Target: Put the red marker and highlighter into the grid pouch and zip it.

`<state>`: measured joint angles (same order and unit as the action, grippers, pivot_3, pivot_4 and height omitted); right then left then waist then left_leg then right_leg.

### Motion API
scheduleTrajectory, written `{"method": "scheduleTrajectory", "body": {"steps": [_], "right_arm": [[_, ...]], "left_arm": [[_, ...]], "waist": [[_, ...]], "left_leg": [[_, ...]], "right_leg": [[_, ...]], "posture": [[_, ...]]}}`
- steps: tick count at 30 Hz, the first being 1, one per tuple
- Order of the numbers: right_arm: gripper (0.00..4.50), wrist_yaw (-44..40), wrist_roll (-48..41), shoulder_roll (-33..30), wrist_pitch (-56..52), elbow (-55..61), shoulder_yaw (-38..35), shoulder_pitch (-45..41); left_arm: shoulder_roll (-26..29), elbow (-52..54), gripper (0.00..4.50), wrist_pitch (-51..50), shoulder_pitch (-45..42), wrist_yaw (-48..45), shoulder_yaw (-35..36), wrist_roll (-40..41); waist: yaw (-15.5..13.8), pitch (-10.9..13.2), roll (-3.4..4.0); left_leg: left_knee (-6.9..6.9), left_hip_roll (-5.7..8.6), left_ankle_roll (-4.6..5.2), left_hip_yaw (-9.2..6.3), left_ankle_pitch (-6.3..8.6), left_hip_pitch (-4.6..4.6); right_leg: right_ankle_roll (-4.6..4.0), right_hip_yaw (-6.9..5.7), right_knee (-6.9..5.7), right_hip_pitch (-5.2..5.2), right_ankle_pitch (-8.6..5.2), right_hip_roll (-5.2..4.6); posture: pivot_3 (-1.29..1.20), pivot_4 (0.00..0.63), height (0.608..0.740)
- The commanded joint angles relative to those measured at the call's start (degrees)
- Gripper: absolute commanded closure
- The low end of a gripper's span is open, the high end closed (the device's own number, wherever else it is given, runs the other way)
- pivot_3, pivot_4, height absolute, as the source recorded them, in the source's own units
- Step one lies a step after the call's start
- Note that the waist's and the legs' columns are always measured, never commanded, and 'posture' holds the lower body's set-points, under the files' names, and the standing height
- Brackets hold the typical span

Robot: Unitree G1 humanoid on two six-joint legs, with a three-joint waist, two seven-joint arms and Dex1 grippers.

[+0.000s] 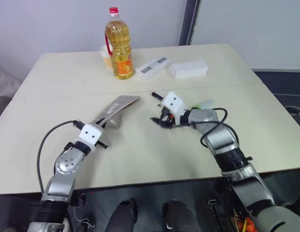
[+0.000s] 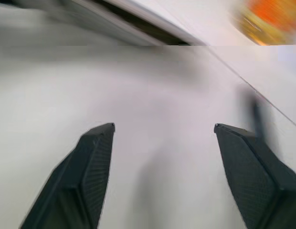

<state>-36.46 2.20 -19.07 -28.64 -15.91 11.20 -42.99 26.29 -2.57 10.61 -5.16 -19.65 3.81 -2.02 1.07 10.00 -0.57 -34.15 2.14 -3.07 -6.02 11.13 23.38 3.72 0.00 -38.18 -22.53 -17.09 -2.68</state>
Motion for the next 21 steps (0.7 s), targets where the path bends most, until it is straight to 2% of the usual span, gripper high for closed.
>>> {"method": "scheduleTrajectory", "body": {"steps": [1,5,9,12,16,21], "right_arm": [[1.07,7.5,0.8,1.9,4.2,-10.7,-3.7,-5.7],[1.07,10.3,0.4,3.5,8.7,-24.3,-5.6,-10.5],[1.07,8.7,-1.6,4.8,11.2,-33.3,-7.7,-13.4],[1.89,8.4,-2.5,5.3,12.6,-36.5,-9.1,-14.4],[4.08,7.4,-2.8,5.0,14.7,-34.6,-9.3,-13.2],[4.17,5.0,-1.9,2.3,14.0,-18.5,-7.6,-6.2]], "left_arm": [[0.4,0.7,4.50,1.7,0.0,-1.8,0.9,2.1],[0.3,0.8,4.50,1.5,0.1,-2.5,0.7,2.5],[-0.1,1.1,4.50,1.5,0.6,-2.7,0.7,2.4],[-0.6,1.4,4.50,0.9,1.1,-2.4,1.0,2.7],[-1.5,1.9,4.50,0.1,1.3,-2.3,1.3,3.6],[-2.6,2.2,4.50,-1.8,0.3,-2.9,1.6,6.3]], "waist": [[-0.1,0.0,0.02],[0.0,0.0,0.02],[0.0,0.0,0.02],[0.0,0.0,0.02],[0.0,0.0,0.03],[-0.1,0.0,0.03]], "left_leg": [[0.00,0.00,0.00,0.01,0.00,0.01],[0.04,0.00,0.00,0.05,0.00,0.02],[0.04,0.00,0.01,0.11,0.00,0.03],[0.03,0.00,0.01,0.12,0.00,0.02],[0.03,-0.01,0.01,0.11,0.00,0.02],[0.03,-0.01,0.01,0.11,0.00,0.03]], "right_leg": [[0.00,0.00,0.00,-0.01,0.00,0.00],[0.00,0.00,0.01,-0.02,0.00,0.00],[0.00,0.01,0.01,-0.01,0.00,0.00],[0.01,0.01,0.00,-0.01,0.01,0.01],[0.01,0.02,-0.02,-0.01,0.01,0.01],[0.01,0.03,-0.02,-0.02,0.00,0.01]], "posture": [[0.00,0.150,0.740],[0.00,0.150,0.740],[0.00,0.150,0.740],[0.00,0.150,0.740],[0.00,0.150,0.740],[0.00,0.150,0.740]]}}
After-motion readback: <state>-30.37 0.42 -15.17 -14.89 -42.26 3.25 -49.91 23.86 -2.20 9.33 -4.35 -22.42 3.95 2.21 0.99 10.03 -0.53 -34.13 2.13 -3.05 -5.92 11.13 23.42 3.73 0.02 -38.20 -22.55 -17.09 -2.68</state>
